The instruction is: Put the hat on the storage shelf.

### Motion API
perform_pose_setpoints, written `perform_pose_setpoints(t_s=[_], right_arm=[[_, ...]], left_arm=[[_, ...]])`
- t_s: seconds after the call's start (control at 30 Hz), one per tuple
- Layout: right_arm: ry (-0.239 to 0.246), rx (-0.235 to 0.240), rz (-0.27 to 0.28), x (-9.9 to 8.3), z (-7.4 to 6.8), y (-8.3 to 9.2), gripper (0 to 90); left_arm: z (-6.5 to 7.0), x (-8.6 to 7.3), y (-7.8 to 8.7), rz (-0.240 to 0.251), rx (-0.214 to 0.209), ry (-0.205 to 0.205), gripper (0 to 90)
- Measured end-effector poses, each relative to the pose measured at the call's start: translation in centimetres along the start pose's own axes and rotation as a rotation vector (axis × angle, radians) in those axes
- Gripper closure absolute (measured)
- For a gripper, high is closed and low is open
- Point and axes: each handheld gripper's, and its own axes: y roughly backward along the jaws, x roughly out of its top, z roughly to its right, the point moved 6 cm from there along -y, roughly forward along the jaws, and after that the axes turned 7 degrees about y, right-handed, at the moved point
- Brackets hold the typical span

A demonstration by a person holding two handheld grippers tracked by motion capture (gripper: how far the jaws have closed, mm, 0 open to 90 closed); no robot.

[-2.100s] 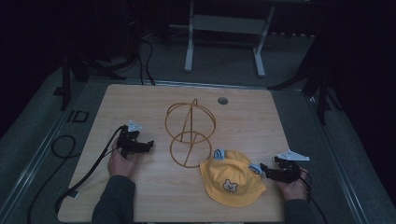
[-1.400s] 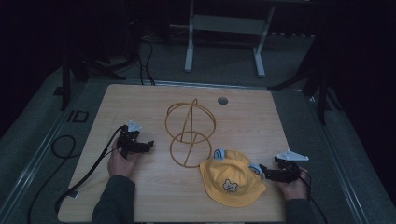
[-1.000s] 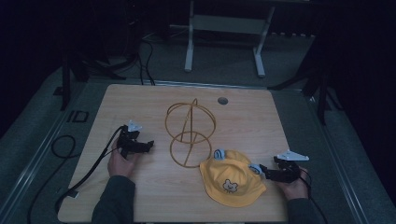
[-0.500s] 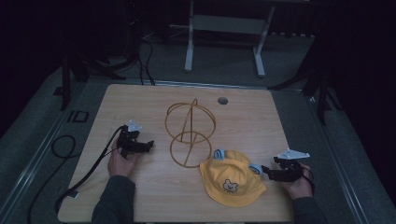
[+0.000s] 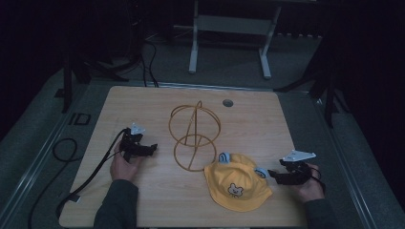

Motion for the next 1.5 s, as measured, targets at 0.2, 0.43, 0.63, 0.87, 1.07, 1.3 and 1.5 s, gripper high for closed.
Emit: perform_pose_setpoints(t_s=[0.2, 0.43, 0.63, 0.87, 1.07, 1.3, 1.5], right_arm=[[0.036, 0.014, -0.013, 0.6, -0.3, 0.4, 31.3], [0.074, 0.025, -0.032, 1.3, -0.5, 1.0, 31.2], [0.117, 0.037, -0.049, 2.1, -0.7, 1.7, 31.3], [0.168, 0.055, -0.065, 3.2, -0.9, 2.7, 31.4], [0.213, 0.07, -0.082, 4.2, -1.1, 3.2, 31.4], [0.238, 0.105, -0.081, 5.5, -1.2, 4.1, 31.3], [0.267, 0.119, -0.091, 6.5, -1.3, 4.9, 31.3]], left_arm=[[0.0, 0.0, 0.0, -0.001, 0.0, 0.0, 12.3], [0.0, 0.0, 0.0, -0.002, 0.0, 0.0, 12.3], [0.0, 0.0, 0.0, -0.002, 0.0, 0.0, 12.3], [0.0, 0.0, 0.0, -0.003, 0.0, -0.001, 12.3], [0.0, 0.0, 0.0, -0.002, 0.0, 0.0, 12.3], [0.0, 0.0, 0.0, -0.003, 0.0, -0.001, 12.3], [0.0, 0.0, 0.0, -0.003, 0.0, -0.001, 12.3]])
